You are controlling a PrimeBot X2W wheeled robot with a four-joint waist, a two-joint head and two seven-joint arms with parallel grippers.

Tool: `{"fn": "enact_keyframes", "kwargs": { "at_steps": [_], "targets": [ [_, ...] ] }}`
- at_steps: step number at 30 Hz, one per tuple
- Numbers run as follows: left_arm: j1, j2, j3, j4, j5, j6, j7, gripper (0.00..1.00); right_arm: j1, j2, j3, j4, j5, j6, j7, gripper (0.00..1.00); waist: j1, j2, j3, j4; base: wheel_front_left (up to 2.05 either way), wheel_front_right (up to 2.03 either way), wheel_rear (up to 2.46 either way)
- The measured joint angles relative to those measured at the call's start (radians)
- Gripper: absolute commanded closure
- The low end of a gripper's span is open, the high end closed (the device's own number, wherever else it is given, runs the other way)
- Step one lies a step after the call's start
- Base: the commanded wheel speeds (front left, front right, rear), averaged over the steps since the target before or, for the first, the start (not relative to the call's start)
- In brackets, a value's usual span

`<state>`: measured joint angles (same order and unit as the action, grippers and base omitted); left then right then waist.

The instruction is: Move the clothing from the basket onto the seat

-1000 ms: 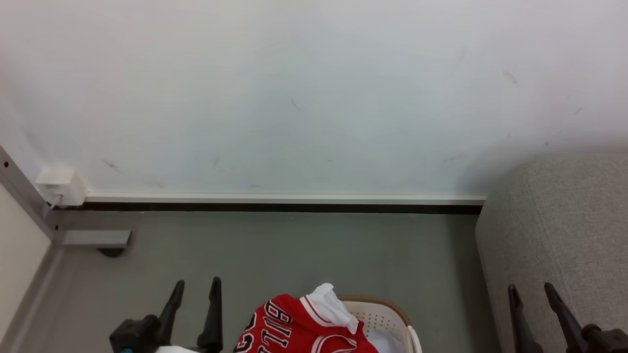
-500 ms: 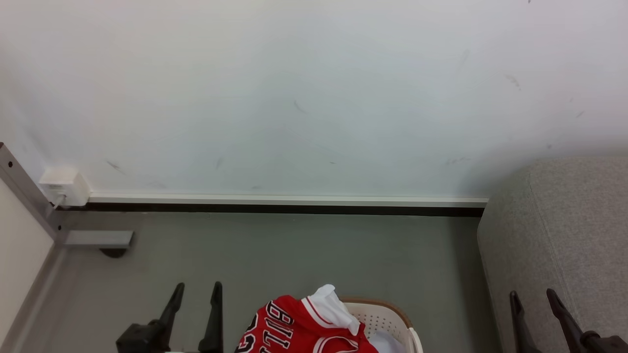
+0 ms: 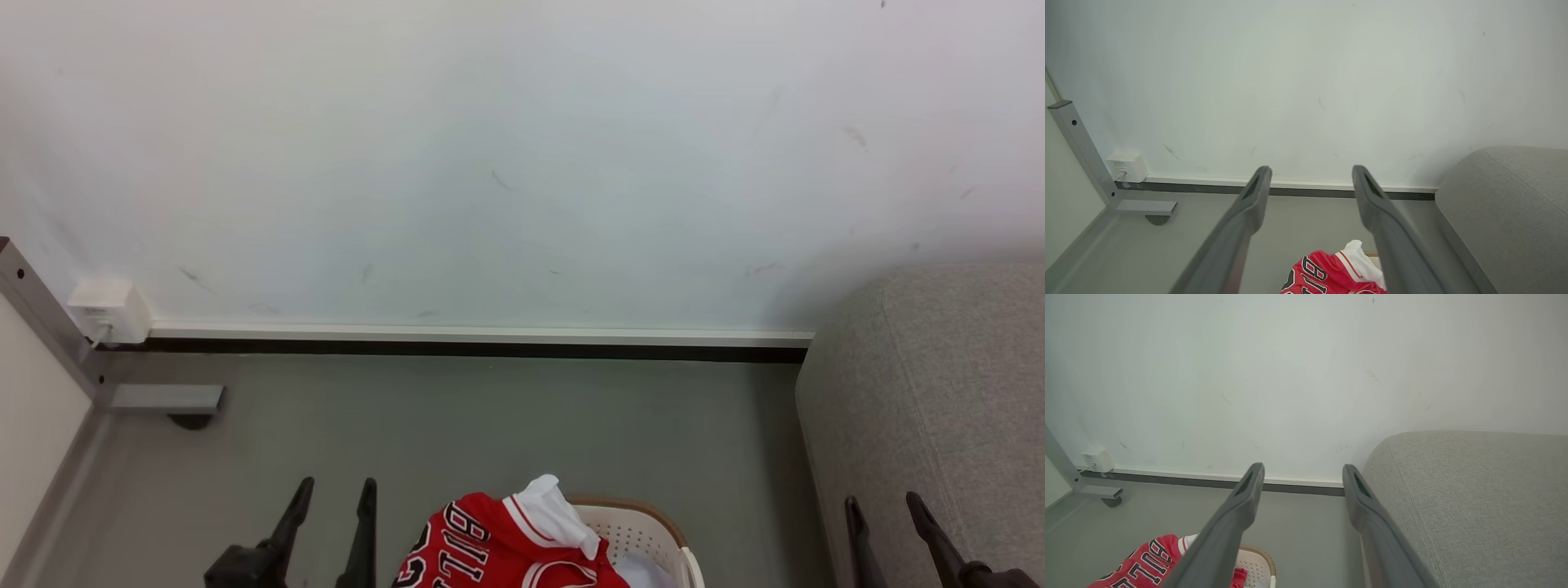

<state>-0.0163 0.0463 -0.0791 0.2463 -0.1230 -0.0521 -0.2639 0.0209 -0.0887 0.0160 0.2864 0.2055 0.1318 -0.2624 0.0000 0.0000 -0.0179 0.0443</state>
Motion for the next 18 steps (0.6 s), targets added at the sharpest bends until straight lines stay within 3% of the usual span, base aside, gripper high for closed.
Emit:
{"fn": "enact_keyframes", "kwargs": {
  "at_steps": [18],
  "targets": [
    [0.003, 0.0, -0.002, 0.006, -0.002, 0.004, 0.0, 0.0, -0.001, 0.003, -0.007, 0.008, 0.014, 0.0, 0.0, 0.0, 0.0, 0.0, 0.004, -0.012, 0.0, 0.0, 0.0]
  ]
}}
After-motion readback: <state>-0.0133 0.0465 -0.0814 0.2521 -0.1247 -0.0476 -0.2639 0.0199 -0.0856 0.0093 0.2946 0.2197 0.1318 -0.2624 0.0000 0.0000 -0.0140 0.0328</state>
